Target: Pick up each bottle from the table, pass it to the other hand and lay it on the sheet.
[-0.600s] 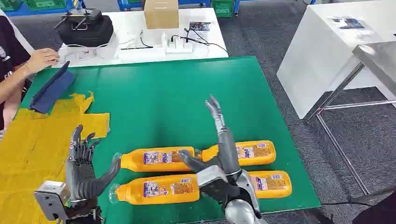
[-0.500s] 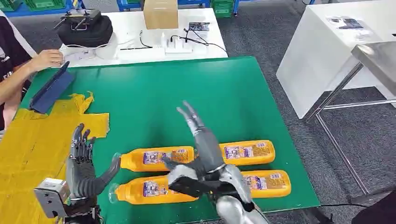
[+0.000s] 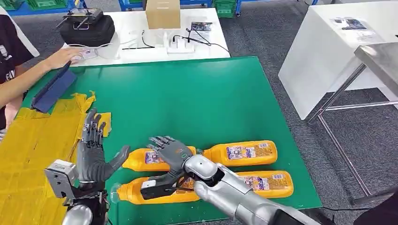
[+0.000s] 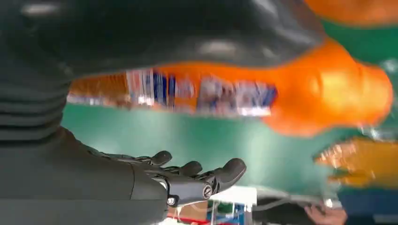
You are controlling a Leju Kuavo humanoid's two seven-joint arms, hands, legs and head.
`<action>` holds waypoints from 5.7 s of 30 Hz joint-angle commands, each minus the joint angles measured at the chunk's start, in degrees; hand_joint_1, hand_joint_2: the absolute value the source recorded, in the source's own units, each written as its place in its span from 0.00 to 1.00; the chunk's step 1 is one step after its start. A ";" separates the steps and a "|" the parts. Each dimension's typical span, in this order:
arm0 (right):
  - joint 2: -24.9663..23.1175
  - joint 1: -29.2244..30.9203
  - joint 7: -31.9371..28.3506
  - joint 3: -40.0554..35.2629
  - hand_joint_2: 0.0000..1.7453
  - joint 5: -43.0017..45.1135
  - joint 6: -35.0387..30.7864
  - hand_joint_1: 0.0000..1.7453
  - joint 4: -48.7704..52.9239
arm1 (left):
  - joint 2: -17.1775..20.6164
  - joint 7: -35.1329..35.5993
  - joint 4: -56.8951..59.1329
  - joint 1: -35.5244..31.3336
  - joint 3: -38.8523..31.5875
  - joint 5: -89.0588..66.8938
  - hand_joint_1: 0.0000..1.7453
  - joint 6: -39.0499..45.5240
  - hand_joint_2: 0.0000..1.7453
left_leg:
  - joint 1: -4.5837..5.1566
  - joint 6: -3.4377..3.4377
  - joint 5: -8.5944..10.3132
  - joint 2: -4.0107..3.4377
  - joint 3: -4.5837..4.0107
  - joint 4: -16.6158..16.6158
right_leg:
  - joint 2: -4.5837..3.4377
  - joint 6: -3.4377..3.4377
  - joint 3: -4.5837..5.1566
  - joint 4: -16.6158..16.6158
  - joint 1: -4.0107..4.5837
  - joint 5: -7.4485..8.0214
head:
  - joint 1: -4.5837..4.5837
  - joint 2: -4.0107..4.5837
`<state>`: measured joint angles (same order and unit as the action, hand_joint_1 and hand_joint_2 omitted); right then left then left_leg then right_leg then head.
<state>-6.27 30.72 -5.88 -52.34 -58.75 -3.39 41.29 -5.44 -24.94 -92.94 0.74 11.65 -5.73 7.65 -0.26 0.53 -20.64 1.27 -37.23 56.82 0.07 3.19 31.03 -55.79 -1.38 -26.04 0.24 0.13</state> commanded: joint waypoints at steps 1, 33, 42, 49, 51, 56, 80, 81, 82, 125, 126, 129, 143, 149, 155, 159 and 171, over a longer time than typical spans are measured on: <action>-2.15 4.42 1.73 -3.73 0.00 -0.10 -0.56 0.00 -13.38 | 0.54 0.32 5.88 -2.95 2.01 1.03 0.00 0.38 1.00 | 0.00 -0.02 -0.04 -0.05 0.12 0.00 | 0.03 -0.13 -0.13 0.01 0.03 -0.05 | 0.00 0.00; -4.77 2.39 19.51 9.85 1.00 -10.84 -12.74 0.00 -16.83 | -1.61 2.77 8.16 -1.77 -0.33 -1.30 0.00 1.40 1.00 | -0.05 0.02 0.01 -0.11 0.01 0.04 | 0.01 -0.10 -0.03 0.03 0.08 0.00 | 0.00 0.00; -4.81 1.12 17.71 12.58 1.00 -9.33 -17.14 0.00 -14.87 | -1.59 2.78 8.07 -1.50 -0.40 -1.36 0.00 1.37 1.00 | -0.03 0.03 0.06 -0.09 -0.05 0.00 | 0.01 -0.05 0.05 0.03 0.04 0.03 | 0.00 0.00; -4.52 -0.83 12.47 16.48 0.00 -8.35 -18.59 0.00 -12.01 | -1.32 2.77 8.10 -0.87 -0.52 -1.32 0.00 1.35 1.00 | -0.05 0.00 0.00 -0.17 -0.03 0.04 | -0.04 -0.12 0.01 0.02 0.09 0.00 | 0.00 0.00; -4.36 -0.82 12.63 16.21 0.00 -9.63 -17.54 0.00 -12.44 | -1.43 2.75 8.53 -1.14 -0.51 -1.31 0.00 1.20 1.00 | -0.02 0.02 0.07 -0.06 -0.09 0.00 | 0.04 -0.06 0.07 0.03 0.04 0.03 | 0.00 0.00; -4.57 -0.28 11.72 15.79 1.00 -10.24 -14.21 0.00 -14.76 | -1.52 2.71 9.42 -1.84 -0.34 -1.30 0.00 0.98 1.00 | -0.03 0.02 0.08 -0.07 -0.10 0.01 | 0.04 -0.06 0.09 0.02 0.05 0.04 | 0.00 0.00; -2.93 2.70 8.78 9.56 1.00 -13.35 2.64 1.00 -24.23 | -1.91 0.78 15.55 -6.88 2.97 0.95 0.00 -0.06 1.00 | -0.10 0.01 0.07 0.13 0.20 -0.04 | 0.28 -0.16 0.28 0.17 0.11 -0.02 | 0.02 0.00; -2.80 2.72 8.74 9.59 1.00 -13.33 2.59 1.00 -24.23 | -1.92 0.78 15.56 -6.91 2.99 0.95 0.00 -0.06 1.00 | -0.08 0.02 0.08 0.08 0.18 -0.04 | 0.21 -0.11 0.33 0.14 0.08 0.00 | 0.00 0.00; -2.54 2.46 8.80 10.23 1.00 -12.80 0.92 1.00 -23.54 | -1.89 0.73 15.59 -6.93 3.04 1.06 0.00 -0.04 1.00 | -0.09 0.02 0.07 0.09 0.21 -0.05 | 0.25 -0.16 0.27 0.17 0.11 -0.01 | 0.02 0.00; -3.44 -11.59 -20.48 15.57 1.00 16.33 -16.67 1.00 -1.67 | 1.84 2.47 6.35 -6.09 10.56 4.65 0.00 -8.63 1.00 | -0.07 -0.01 0.21 -0.11 -0.50 -0.01 | 0.03 -0.12 0.59 0.05 0.08 0.23 | 0.02 0.00; -3.43 -11.43 -20.52 14.97 1.00 15.83 -16.60 1.00 -2.15 | 1.90 2.54 6.17 -6.23 10.68 4.67 0.00 -8.65 1.00 | -0.13 -0.02 0.14 -0.18 -0.44 0.06 | 0.00 -0.18 0.58 0.03 0.14 0.20 | 0.02 0.00; -3.40 -11.21 -20.00 13.51 1.00 13.88 -17.85 1.00 -2.68 | 1.95 2.48 5.79 -6.52 10.86 4.71 0.00 -8.60 1.00 | -0.08 -0.01 0.20 -0.13 -0.53 0.02 | 0.02 -0.13 0.71 0.03 0.08 0.23 | 0.02 0.00; -3.69 -12.30 -19.28 10.37 1.00 11.37 -20.97 1.00 -1.52 | 1.54 1.02 5.82 -6.36 10.25 4.09 1.00 -5.91 1.00 | -0.06 0.00 0.24 -0.06 -0.57 -0.01 | 0.08 -0.10 0.82 0.03 0.05 0.23 | 0.02 0.00; -3.34 -12.76 -19.00 10.59 1.00 11.75 -21.70 1.00 0.10 | 1.48 0.97 5.88 -6.26 10.22 3.92 1.00 -5.62 1.00 | -0.10 -0.03 0.17 -0.07 -0.50 0.03 | 0.10 -0.17 0.90 0.04 0.10 0.18 | 0.02 0.00; -2.85 -16.51 -17.86 13.50 1.00 15.40 -23.15 0.00 10.89 | 1.55 0.34 5.84 -5.56 10.35 -3.45 1.00 0.80 1.00 | -0.07 -0.02 0.20 -0.05 -0.58 0.02 | 0.10 -0.14 1.06 0.02 0.07 0.19 | 0.02 0.00; 0.14 -18.46 -2.09 11.16 1.00 3.23 -16.22 0.00 20.65 | 4.10 4.56 1.63 -4.43 8.32 -25.56 1.00 13.10 1.00 | -0.08 -0.02 0.14 -0.14 -0.57 0.05 | 0.03 -0.17 0.71 0.01 0.08 0.16 | 0.02 0.00; 7.18 -21.17 2.67 5.76 1.00 -3.61 -6.14 0.00 24.75 | 15.04 21.70 9.55 -11.76 -1.30 -62.94 1.00 13.52 1.00 | -0.09 -0.06 0.23 -0.10 -0.50 -0.03 | 0.06 -0.21 1.09 0.01 0.08 0.19 | 0.02 0.00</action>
<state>-4.18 10.12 -3.50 -42.33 -62.40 -10.60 62.75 4.05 -4.05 -89.98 -5.88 14.47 -67.19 21.68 -0.32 0.50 -20.37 1.19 -37.87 56.79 0.07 3.12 32.30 -55.79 -1.35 -25.80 0.26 0.13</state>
